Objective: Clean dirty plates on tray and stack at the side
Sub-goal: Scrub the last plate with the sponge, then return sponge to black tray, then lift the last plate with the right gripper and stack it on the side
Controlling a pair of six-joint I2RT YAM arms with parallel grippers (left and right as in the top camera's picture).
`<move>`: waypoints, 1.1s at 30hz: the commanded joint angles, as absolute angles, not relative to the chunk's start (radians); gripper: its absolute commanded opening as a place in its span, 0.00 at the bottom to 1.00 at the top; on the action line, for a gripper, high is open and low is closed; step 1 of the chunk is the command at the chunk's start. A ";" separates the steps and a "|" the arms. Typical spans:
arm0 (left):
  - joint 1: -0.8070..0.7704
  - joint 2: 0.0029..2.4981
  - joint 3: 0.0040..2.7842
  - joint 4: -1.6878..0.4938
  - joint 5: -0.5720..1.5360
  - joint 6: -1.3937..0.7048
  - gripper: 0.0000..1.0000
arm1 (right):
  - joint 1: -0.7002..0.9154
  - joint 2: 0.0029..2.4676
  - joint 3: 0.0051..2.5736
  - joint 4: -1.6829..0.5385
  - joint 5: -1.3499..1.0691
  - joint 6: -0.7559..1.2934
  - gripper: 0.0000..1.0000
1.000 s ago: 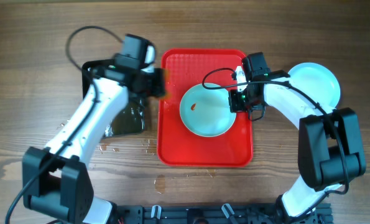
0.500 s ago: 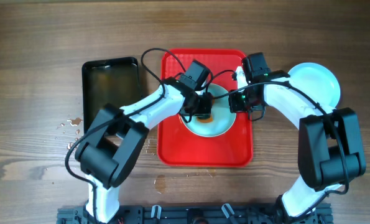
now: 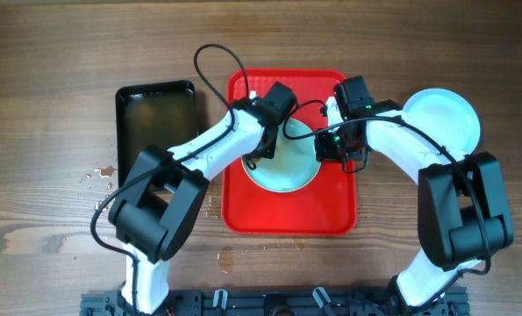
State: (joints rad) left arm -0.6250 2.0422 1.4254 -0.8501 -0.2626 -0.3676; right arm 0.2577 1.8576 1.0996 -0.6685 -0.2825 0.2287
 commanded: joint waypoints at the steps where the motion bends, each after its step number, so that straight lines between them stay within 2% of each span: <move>1: -0.575 2.054 1.567 -0.989 -0.501 -0.375 0.04 | 0.229 1.859 1.087 -0.696 -0.144 0.265 0.04; 8: -0.484 1.960 1.617 -1.083 -0.435 -0.382 0.04 | 0.229 1.859 1.087 -0.696 -0.151 0.207 0.05; 12: -0.303 1.934 1.617 -1.116 -0.274 -0.381 0.04 | 0.229 1.859 1.087 -0.713 -0.254 0.065 0.22; 13: -0.259 1.934 1.613 -1.116 -0.224 -0.381 0.04 | 0.229 1.859 1.087 -0.716 -0.265 0.064 0.22; 15: -0.157 1.934 1.589 -1.111 -0.061 -0.368 0.04 | 0.229 1.859 1.086 -0.717 -0.264 0.081 0.21; 17: -0.082 1.934 1.551 -1.104 0.017 -0.344 0.04 | 0.229 1.859 1.086 -0.707 -0.262 0.090 0.04; 22: -0.019 1.934 1.437 -1.082 0.023 -0.294 0.07 | 0.246 1.781 1.143 -0.779 -0.030 0.186 0.04; 24: -0.019 1.930 1.435 -1.082 0.022 -0.290 0.41 | 0.288 1.680 1.158 -0.782 0.074 0.185 0.04; 26: -0.017 1.896 1.435 -1.084 0.028 -0.291 0.64 | 0.332 1.605 1.158 -0.783 0.180 0.186 0.04; 28: -0.017 1.831 1.435 -1.081 0.037 -0.291 0.94 | 0.382 1.552 1.158 -0.781 0.291 0.187 0.05; 29: -0.017 1.797 1.435 -1.082 0.037 -0.291 1.00 | 0.411 1.531 1.158 -0.779 0.354 0.187 0.04; 33: -0.017 1.641 1.435 -1.097 0.038 -0.295 1.00 | 0.557 1.497 1.158 -0.778 0.677 0.187 0.04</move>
